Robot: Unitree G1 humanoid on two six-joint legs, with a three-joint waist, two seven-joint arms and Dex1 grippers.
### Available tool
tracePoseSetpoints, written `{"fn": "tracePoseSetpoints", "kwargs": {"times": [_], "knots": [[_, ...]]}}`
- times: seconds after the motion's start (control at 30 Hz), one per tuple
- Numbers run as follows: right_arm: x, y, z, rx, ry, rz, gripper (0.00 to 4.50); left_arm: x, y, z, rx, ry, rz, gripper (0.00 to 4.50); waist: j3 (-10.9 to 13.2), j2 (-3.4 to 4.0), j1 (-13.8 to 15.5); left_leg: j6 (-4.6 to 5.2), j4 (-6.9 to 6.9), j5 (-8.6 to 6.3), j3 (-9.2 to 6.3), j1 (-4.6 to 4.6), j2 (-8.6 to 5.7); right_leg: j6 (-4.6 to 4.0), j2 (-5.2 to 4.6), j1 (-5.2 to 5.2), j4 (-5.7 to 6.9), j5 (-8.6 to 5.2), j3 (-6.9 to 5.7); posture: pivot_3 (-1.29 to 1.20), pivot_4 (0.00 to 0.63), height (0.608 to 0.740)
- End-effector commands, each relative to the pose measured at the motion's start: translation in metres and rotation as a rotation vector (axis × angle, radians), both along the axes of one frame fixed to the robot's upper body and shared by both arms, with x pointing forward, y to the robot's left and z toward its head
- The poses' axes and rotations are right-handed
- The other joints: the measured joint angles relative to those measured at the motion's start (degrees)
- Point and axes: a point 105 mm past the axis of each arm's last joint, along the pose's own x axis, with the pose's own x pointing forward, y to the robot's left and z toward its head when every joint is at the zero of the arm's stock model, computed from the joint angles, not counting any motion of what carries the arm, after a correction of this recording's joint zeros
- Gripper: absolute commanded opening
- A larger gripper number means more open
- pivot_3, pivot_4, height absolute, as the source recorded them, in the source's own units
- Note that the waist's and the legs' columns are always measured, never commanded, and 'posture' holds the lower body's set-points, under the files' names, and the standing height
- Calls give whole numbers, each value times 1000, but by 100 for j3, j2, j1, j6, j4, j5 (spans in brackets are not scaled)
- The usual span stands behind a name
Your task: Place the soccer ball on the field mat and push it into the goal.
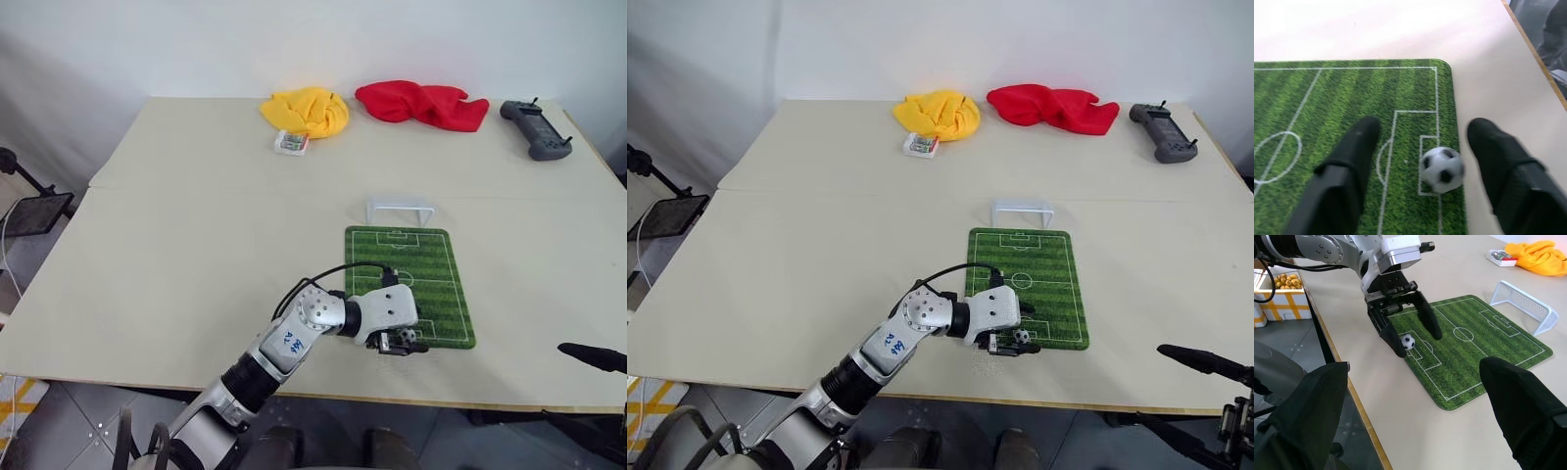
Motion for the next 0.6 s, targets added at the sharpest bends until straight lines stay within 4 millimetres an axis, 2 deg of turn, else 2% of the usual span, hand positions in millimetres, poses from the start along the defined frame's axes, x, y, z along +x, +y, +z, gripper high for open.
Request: {"fn": "tracePoseSetpoints", "kwargs": {"times": [0.03,0.27,0.53,0.6], "knots": [[-2,3,0,7,-3,6,4500,-8,-7,16,-57,-48,-50,3366,0,0,2,0,0,0,0,0,0,0,0,0,0,0,0,0,150,740],[-3,3,-2,17,10,7,4500,-10,1,28,-118,-84,-68,3366,-1,1,2,0,1,0,1,0,0,1,0,0,0,1,2,0,150,740],[-7,1,-4,24,27,7,4500,-17,27,33,-151,-67,-82,3366,-13,21,-22,0,2,0,1,2,1,0,0,1,1,1,3,0,150,740],[-9,2,-5,28,35,8,4500,-19,36,29,-137,-42,-91,3366,-14,24,-23,0,1,0,1,3,0,0,0,1,1,1,3,0,150,740]]}}
